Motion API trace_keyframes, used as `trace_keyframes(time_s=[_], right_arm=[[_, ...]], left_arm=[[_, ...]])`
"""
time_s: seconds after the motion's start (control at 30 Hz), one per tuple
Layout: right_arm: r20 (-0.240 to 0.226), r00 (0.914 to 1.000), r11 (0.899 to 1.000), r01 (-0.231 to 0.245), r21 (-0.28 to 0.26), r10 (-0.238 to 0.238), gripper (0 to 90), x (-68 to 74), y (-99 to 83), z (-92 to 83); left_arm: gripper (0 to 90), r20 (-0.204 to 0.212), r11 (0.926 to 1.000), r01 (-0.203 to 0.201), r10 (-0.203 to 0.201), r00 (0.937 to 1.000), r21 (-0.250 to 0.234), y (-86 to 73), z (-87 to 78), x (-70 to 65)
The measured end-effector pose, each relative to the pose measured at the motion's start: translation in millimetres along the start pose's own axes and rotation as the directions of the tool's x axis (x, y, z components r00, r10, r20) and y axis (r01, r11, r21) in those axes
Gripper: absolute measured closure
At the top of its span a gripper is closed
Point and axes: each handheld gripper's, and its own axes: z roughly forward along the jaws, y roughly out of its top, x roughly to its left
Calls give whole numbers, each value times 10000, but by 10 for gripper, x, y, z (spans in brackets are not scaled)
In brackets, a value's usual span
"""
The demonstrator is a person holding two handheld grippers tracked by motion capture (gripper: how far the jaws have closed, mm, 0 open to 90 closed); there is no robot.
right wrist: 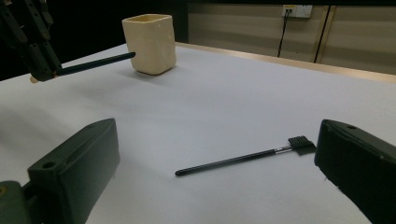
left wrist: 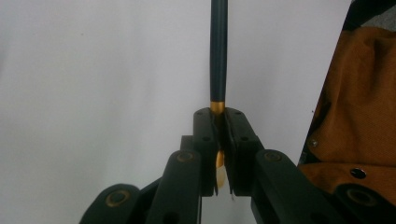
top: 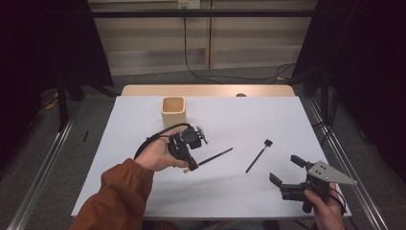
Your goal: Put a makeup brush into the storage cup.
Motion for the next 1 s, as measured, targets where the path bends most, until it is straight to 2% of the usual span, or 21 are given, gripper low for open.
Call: trace_keyframes(time_s=[0.23, 0.27, 0.3, 0.43, 0.47, 0.5, 0.53, 0.57, 0.6, 0.67, 0.7, 0.77, 0.8, 0.83, 0.87, 0.9, 1.0], right_arm=[[-217, 9998, 9994, -51, -342, 44, 0, 18, 36, 27], [-248, 9997, 9993, -82, -370, 73, 0, 22, 41, 34], [-273, 9996, 9992, -25, -390, 14, 0, 22, 48, 42], [-237, 9996, 9981, 143, -597, -157, 0, 5, 82, 47], [-219, 9996, 9977, 164, -657, -179, 0, -1, 91, 46], [-199, 9997, 9972, 136, -734, -151, 0, -7, 105, 46], [-199, 9997, 9965, 93, -832, -110, 0, -17, 126, 47], [-171, 9998, 9961, 92, -878, -107, 0, -23, 141, 48], [-136, 9999, 9952, 41, -974, -55, 0, -25, 161, 52], [-92, 9998, 9942, 147, -1064, -158, 0, -32, 204, 59], [-116, 9997, 9937, 184, -1106, -198, 0, -31, 228, 65], [-158, 9996, 9926, 222, -1197, -243, 0, -31, 277, 80], [-169, 9995, 9918, 256, -1250, -279, 0, -29, 303, 88], [-186, 9994, 9912, 272, -1299, -298, 0, -24, 337, 99], [-218, 9992, 9909, 306, -1308, -337, 0, -21, 356, 104], [-254, 9989, 9907, 350, -1317, -387, 0, -18, 382, 112], [-407, 9981, 9905, 412, -1310, -469, 0, -22, 463, 142]], left_arm=[[844, 212, 10000, -38, 39, 9998, -64, -13, 62, 8], [845, 254, 9997, 145, -139, 9996, -201, -15, 86, -9], [844, 302, 10000, -98, 99, 9995, -11, -9, 84, 4], [844, 326, 9998, -98, 103, 9994, -176, -13, 102, 1], [844, 336, 9996, 19, -10, 9994, -270, -15, 116, -11], [844, 306, 9999, -103, 107, 9995, -130, -12, 117, -10], [844, 319, 9999, -92, 96, 9994, -146, -12, 121, -13], [844, 308, 9995, 93, -83, 9995, -306, -16, 135, -34], [844, 367, 9998, -135, 140, 9992, -128, -14, 125, -29], [844, 331, 9998, -177, 181, 9993, -137, -21, 115, -38], [844, 344, 9995, 43, -32, 9994, -319, -28, 117, -61], [844, 315, 9996, -219, 224, 9993, -155, -32, 96, -50], [844, 311, 9997, -180, 185, 9993, -178, -36, 96, -63], [844, 311, 9991, 73, -61, 9995, -414, -43, 111, -84], [844, 326, 9994, 4, 7, 9995, -353, -44, 107, -83], [844, 348, 9994, -328, 330, 9989, -74, -40, 97, -65], [844, 349, 9995, -317, 319, 9989, -47, -39, 124, -76]])
